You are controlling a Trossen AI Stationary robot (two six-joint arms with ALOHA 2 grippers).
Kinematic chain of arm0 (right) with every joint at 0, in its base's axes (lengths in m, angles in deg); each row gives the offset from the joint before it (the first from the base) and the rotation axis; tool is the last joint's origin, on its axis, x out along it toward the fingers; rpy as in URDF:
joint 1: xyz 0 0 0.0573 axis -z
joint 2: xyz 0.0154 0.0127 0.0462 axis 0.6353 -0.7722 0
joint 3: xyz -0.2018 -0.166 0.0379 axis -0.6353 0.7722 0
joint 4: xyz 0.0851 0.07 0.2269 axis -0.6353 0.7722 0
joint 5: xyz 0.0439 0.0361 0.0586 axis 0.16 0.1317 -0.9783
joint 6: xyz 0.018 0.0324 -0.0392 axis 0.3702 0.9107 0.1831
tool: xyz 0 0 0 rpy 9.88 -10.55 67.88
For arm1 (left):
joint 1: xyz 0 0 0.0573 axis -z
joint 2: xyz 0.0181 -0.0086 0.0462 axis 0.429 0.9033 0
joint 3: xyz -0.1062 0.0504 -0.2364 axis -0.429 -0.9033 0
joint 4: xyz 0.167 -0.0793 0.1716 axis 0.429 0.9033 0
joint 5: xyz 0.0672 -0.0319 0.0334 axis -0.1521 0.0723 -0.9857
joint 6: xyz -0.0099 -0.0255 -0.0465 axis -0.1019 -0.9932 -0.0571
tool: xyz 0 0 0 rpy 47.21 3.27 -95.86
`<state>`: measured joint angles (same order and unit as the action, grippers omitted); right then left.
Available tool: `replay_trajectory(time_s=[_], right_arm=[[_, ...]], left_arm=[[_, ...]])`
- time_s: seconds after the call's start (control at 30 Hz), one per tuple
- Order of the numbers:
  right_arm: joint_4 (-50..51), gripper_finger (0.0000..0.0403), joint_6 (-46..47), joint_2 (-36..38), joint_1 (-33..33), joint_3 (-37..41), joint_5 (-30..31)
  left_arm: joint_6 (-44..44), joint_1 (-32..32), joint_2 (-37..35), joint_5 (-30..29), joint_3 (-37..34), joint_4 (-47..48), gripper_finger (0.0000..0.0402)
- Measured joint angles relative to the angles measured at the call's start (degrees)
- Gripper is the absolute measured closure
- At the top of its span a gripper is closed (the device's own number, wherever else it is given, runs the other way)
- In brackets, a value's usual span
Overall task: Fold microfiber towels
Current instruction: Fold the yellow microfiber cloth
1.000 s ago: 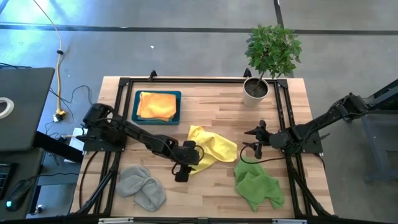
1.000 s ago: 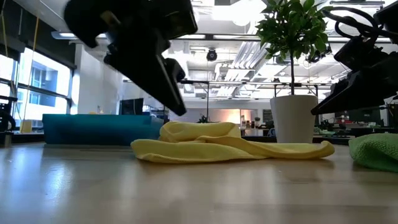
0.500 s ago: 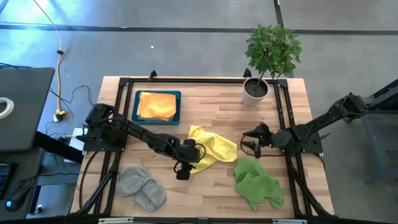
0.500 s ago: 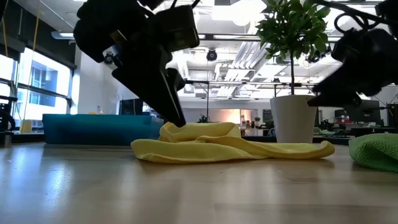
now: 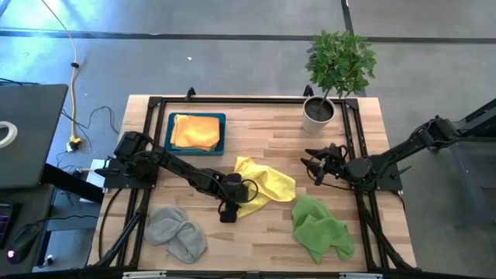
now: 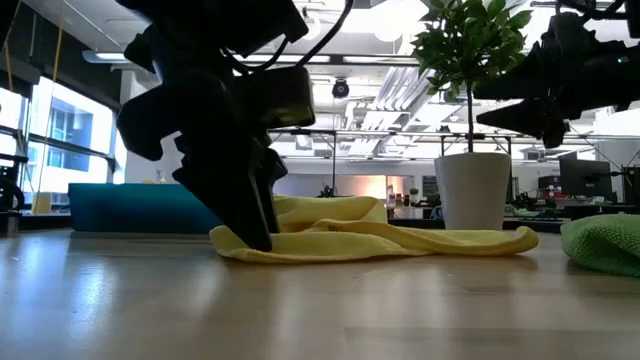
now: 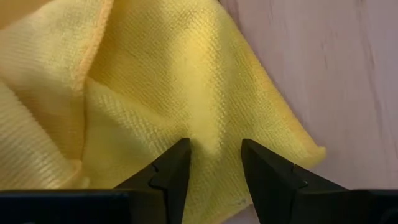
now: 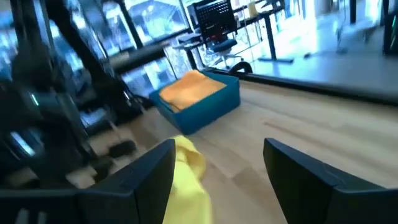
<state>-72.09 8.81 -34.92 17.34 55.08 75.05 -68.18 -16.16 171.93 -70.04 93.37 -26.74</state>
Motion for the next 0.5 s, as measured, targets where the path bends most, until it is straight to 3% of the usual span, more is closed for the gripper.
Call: replay_trajectory(time_s=[0.1,0.33,0.5], right_arm=[[-0.08,0.0167,-8.63,0.05,0.0,0.0,0.01],[-1.62,0.0167,-16.77,0.0,0.01,-0.85,0.45],[-2.1,0.0167,-21.86,-0.16,0.02,-5.62,-8.7]], left_arm=[[0.02,0.59,0.0,0.25,0.0,0.14,0.0264],[0.0,1.15,0.02,0.25,0.0,0.15,0.0264],[0.0,1.15,0.04,0.23,-0.02,-0.02,0.0264]])
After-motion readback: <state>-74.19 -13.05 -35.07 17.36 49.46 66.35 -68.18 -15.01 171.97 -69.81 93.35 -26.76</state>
